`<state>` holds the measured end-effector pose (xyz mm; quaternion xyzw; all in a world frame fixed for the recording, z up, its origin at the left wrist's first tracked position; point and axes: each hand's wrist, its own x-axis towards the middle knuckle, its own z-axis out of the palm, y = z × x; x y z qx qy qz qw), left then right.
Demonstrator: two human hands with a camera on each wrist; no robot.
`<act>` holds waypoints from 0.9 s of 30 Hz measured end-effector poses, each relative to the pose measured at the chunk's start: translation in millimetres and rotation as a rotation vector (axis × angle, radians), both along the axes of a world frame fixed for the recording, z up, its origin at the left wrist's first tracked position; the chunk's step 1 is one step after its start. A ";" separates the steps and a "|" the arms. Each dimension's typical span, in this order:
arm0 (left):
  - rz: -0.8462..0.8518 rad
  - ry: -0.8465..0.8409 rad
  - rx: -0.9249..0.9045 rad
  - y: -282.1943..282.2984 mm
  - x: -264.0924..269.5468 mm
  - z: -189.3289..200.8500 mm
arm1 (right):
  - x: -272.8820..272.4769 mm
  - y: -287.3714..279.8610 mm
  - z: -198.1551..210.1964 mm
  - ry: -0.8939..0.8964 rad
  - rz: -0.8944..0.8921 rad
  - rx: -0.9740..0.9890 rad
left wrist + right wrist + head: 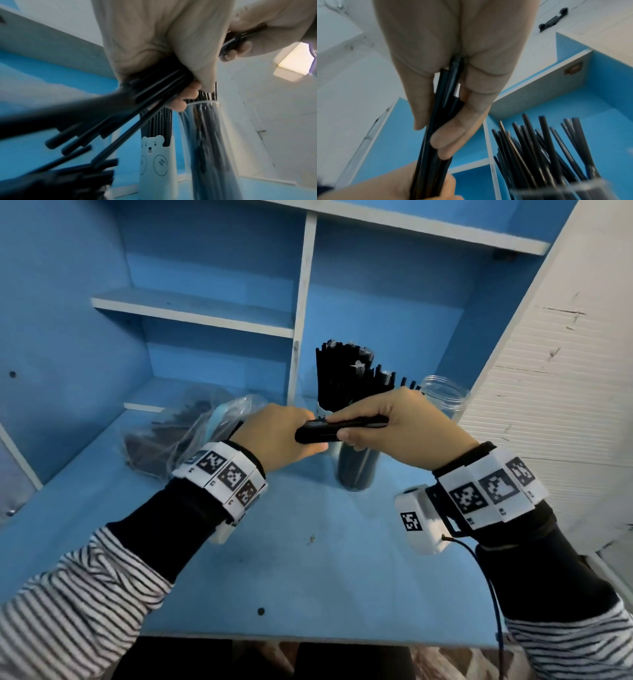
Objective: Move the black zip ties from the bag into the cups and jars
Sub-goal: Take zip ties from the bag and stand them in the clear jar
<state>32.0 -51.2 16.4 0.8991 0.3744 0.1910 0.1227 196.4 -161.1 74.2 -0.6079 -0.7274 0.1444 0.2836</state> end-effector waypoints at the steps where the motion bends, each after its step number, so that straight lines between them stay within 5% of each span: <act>1: -0.004 -0.051 -0.030 -1.0 3.3 -0.3 | 1.7 -2.4 5.0 0.022 -0.010 0.014; 5: -0.049 -0.283 -0.136 -9.3 15.3 0.6 | 5.7 -10.2 28.1 0.192 -0.063 0.145; 13: -0.193 -0.598 -0.485 -34.8 40.5 -8.0 | -13.1 8.7 29.2 0.197 -0.115 0.580; 16: -0.185 -0.664 -0.618 -42.1 42.0 -19.2 | -20.9 13.3 12.7 0.152 -0.070 0.597; 21: -0.119 -0.607 -0.710 -45.7 36.0 -34.2 | -24.3 18.7 -27.3 0.003 -0.003 0.407; 27: -0.136 -0.391 -0.751 -38.3 28.3 -57.2 | -22.2 15.1 -36.1 0.040 0.014 0.407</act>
